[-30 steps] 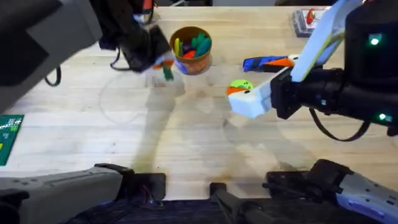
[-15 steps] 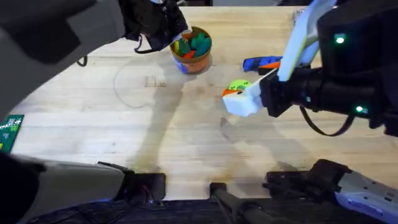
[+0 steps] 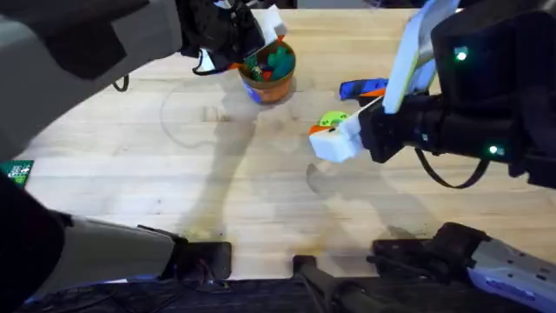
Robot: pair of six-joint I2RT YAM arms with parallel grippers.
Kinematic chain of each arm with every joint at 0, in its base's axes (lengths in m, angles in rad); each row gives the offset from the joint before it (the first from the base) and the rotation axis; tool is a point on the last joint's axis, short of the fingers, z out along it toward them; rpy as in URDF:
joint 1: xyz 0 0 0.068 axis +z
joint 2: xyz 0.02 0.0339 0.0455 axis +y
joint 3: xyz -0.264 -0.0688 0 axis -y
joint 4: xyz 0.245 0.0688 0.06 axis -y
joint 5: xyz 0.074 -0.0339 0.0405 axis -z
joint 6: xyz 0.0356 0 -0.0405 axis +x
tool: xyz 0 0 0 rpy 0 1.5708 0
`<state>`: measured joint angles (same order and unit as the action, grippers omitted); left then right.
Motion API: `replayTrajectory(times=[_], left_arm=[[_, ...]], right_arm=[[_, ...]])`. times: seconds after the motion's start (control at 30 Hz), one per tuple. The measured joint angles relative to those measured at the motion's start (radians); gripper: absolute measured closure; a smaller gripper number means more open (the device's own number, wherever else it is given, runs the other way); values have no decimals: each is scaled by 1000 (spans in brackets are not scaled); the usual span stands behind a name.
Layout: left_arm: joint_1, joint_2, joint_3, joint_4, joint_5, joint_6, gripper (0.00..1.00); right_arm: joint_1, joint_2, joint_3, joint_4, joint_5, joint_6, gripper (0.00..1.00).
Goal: Pick up the gripper from the table and insert it into the empty holder that is missing its gripper. Then pick up a screw, insert it into the mounting hole, and use the screwdriver to tighten it. Finally, clean up the table by picking up the vegetable and placing it into the bucket.
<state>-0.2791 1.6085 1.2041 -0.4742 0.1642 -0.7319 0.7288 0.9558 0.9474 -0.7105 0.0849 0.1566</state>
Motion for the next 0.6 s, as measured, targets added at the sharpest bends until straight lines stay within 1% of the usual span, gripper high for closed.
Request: replayTrajectory(times=[0.1, 0.17, 0.23, 0.3, 0.37, 0.47, 0.6], left_arm=[[14, -2, 6, -4, 31, 34, 15], [29, -18, 16, -19, 56, 74, 15], [43, -50, 32, -48, 78, 125, 14], [56, -101, 55, -101, 91, 189, 14], [68, -170, 74, -173, 102, 263, 14], [78, -283, 92, -316, 107, 392, 14], [80, -412, 100, -546, 119, 604, 14]], right_arm=[[0, -1, 1, 0, 0, 0, 8], [0, -5, 5, -2, -1, 0, 8], [0, -18, 19, -10, -1, 0, 8], [0, -40, 44, -22, -1, 0, 8], [0, -71, 71, -42, -1, 0, 8], [0, -122, 102, -98, 0, 0, 8], [0, -185, 109, -199, 0, 0, 7]])
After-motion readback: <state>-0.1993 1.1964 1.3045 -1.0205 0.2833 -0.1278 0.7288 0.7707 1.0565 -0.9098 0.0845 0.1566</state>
